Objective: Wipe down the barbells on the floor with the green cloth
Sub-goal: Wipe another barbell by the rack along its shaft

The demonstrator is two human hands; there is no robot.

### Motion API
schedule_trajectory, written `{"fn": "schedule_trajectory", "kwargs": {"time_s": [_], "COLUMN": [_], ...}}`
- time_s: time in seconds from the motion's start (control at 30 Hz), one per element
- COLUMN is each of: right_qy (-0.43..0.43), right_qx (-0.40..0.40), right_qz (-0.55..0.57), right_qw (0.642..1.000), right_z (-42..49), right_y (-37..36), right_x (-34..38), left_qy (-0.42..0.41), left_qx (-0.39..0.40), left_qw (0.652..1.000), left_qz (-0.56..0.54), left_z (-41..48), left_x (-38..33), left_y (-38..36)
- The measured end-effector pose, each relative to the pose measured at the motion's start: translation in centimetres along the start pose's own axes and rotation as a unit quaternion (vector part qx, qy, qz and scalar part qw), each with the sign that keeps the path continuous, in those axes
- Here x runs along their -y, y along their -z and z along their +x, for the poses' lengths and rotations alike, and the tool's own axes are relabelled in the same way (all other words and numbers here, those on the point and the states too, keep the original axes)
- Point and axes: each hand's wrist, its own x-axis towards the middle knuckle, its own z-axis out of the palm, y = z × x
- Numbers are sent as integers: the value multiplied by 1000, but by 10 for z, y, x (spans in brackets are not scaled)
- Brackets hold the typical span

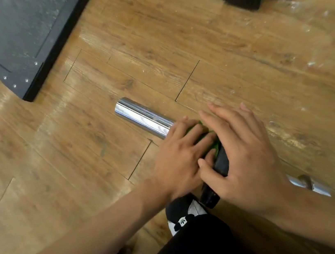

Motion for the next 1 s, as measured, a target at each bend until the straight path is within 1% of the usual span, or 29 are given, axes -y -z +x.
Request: {"fn": "schedule_trajectory", "kwargs": {"time_s": [0.07,0.17,0.27,0.33,0.4,0.5,0.57,0.63,0.67,0.77,0.83,0.87,0.9,1.0], "right_qy": [27,64,99,166,234,277,277,274,273,254,239,228,221,215], "right_qx": [2,13,45,90,126,141,160,160,160,162,178,178,176,168], "right_qz": [15,24,17,15,28,38,28,13,10,16,26,29,29,23], "right_qw": [1000,998,994,982,964,950,947,948,948,953,954,957,959,962], "right_z": [-2,5,29,40,37,19,9,4,4,12,18,21,24,26], "right_y": [4,11,13,9,3,-1,-4,-8,-8,-5,-2,0,1,0], "right_x": [-6,-24,-44,-47,-42,-21,-7,1,1,-9,-18,-23,-26,-29], "left_qy": [-11,-18,26,54,78,135,168,160,136,25,-11,-13,0,116], "left_qx": [3,9,5,17,36,60,59,48,51,50,53,60,60,39], "left_qw": [1000,1000,998,995,990,981,976,979,984,994,993,991,989,980], "left_qz": [-12,21,61,88,115,126,125,116,106,95,108,122,134,158], "left_z": [0,-3,-13,-23,-37,-55,-67,-72,-71,-58,-58,-58,-59,-62], "left_x": [-6,14,29,39,53,66,61,44,32,6,13,26,43,94], "left_y": [-1,10,17,22,31,41,42,35,30,12,11,14,18,41]}}
